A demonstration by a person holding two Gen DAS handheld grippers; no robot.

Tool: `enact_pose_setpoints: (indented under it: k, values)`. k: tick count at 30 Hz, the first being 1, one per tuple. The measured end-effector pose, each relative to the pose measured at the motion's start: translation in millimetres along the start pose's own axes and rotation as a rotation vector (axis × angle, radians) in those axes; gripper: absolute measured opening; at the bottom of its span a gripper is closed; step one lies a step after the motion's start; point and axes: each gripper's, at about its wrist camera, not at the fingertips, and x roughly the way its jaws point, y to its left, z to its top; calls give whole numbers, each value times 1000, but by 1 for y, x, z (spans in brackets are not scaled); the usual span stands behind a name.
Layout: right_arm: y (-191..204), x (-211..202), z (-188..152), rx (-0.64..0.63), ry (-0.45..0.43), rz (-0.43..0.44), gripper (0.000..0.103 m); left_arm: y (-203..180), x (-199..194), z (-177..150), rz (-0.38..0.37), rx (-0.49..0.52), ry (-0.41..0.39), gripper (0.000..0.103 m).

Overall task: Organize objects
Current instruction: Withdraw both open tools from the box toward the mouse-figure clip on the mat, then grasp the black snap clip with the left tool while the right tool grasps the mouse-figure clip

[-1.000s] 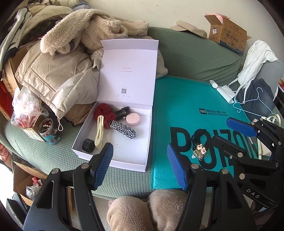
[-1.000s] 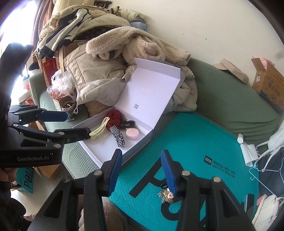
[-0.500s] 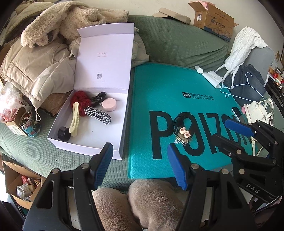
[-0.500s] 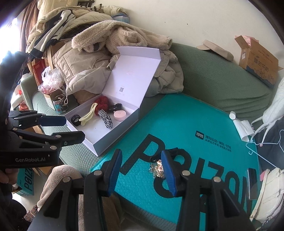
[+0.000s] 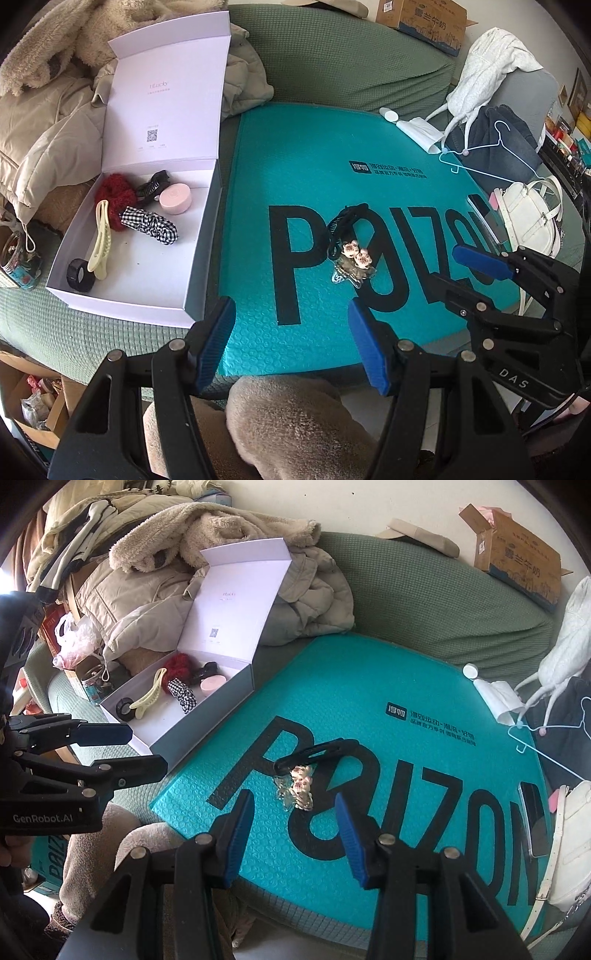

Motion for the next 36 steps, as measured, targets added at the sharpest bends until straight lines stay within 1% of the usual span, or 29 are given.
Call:
enact_pose_setpoints:
  k: [4, 9, 12, 15, 20, 22, 25, 29, 31, 32, 33, 36]
  values:
    - [-8, 16, -5, 19, 27, 9, 46, -2, 19, 3, -9, 7, 26, 62]
    - [-14, 36, -7, 33, 44, 18, 46, -5, 38, 7, -26, 38, 23, 62]
    - [-14, 50, -6, 22, 63, 42, 46, -2, 49, 10, -39, 40, 31, 62]
    - [-10, 65, -6, -1, 80, 48, 46, 2, 62, 12, -26, 45, 43, 62]
    - [-9, 91, -5, 6, 89, 88, 46, 12, 77, 14, -12, 54, 52, 62]
    - [-9, 105, -4, 17, 110, 84, 46, 16, 81, 13, -8, 57, 56, 62]
    - [-10, 119, -4, 31, 120, 86, 46, 20, 87, 14, -7, 57, 60, 62]
    - [-14, 132, -5, 62, 130, 96, 46, 24, 95, 17, -18, 51, 62, 62]
    - [-19, 137, -8, 101, 145, 122, 46, 22, 100, 20, -26, 58, 60, 62]
    - [-21, 139, -9, 115, 147, 137, 45, 21, 102, 23, -28, 62, 61, 62]
    - [-23, 139, -11, 127, 141, 150, 41, 19, 105, 26, -31, 67, 60, 62]
    - [-27, 136, -15, 143, 129, 134, 41, 11, 112, 36, -45, 87, 49, 62]
